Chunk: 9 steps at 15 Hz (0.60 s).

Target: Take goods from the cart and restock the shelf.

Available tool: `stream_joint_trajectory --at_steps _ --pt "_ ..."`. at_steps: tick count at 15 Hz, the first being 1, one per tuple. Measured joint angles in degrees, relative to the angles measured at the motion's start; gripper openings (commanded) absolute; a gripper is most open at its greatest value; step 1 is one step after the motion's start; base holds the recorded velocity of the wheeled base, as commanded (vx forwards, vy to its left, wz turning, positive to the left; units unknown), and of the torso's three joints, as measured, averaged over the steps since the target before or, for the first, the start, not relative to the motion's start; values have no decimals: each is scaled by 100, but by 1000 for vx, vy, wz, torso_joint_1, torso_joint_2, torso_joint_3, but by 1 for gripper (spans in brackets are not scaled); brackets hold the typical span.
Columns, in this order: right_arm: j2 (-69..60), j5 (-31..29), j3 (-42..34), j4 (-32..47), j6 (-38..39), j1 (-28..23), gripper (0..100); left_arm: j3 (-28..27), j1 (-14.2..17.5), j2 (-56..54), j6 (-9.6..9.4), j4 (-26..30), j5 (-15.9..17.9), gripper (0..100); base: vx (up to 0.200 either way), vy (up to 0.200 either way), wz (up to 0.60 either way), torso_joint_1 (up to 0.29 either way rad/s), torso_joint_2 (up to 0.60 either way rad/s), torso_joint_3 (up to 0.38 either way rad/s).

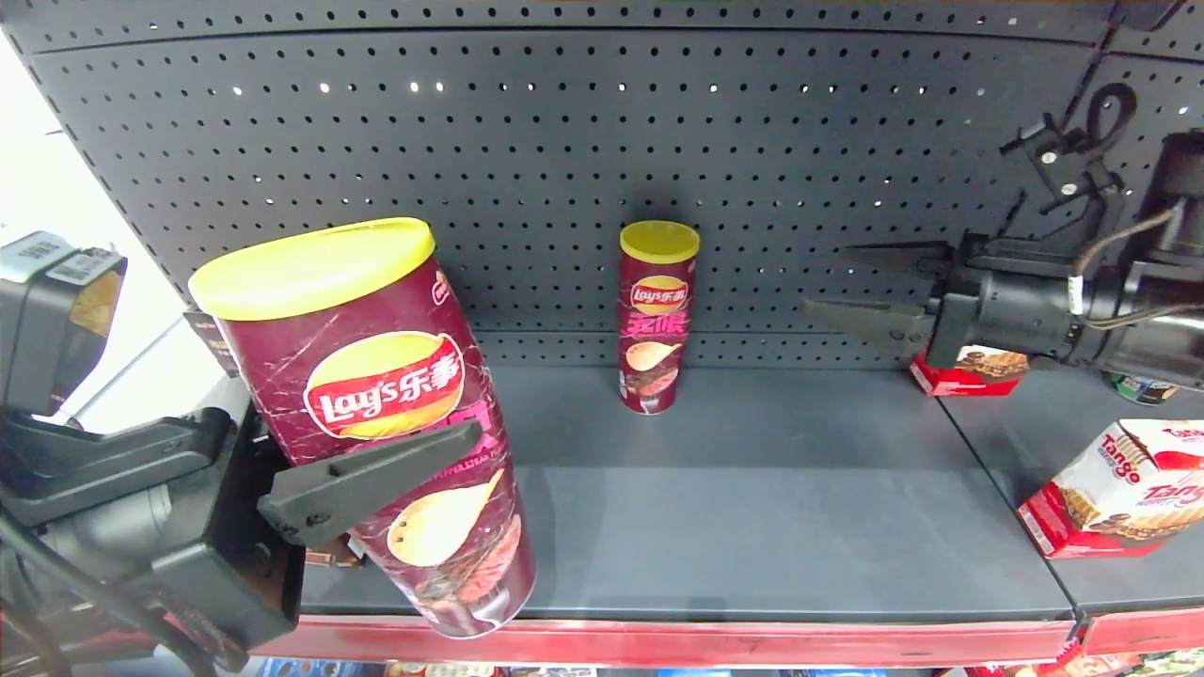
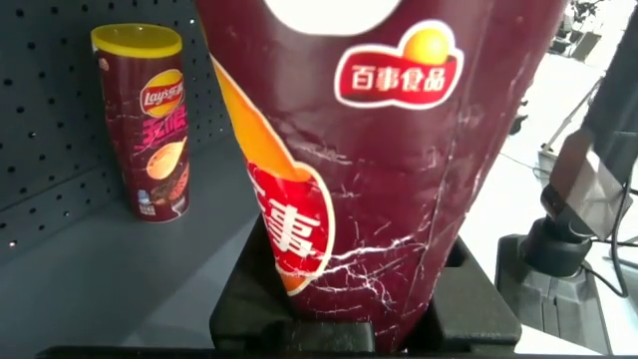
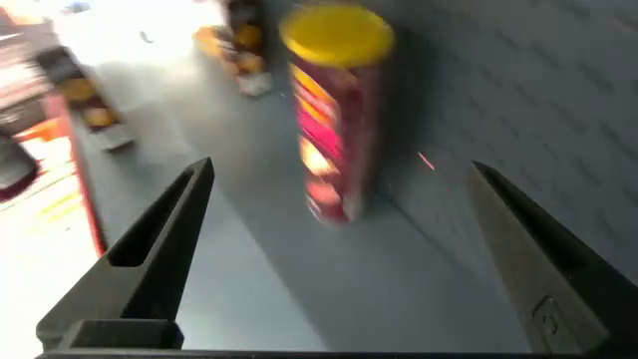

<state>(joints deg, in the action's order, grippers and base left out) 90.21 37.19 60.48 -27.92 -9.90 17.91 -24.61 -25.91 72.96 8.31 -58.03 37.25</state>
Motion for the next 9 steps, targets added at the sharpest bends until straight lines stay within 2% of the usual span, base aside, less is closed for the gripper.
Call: stream_joint_trajectory --at_steps 3,4,9 --pt "689 1209 510 -213 -189 34 100 6 0 2 2 -7 2 0 0 0 0 0 0 0" --pt "874 1390 578 -380 -230 34 100 9 0 2 2 -9 0 0 0 0 0 0 0 0" --pt "1618 1620 947 -686 -258 20 100 0 2 11 0 -18 2 0 0 0 0 0 0 0"
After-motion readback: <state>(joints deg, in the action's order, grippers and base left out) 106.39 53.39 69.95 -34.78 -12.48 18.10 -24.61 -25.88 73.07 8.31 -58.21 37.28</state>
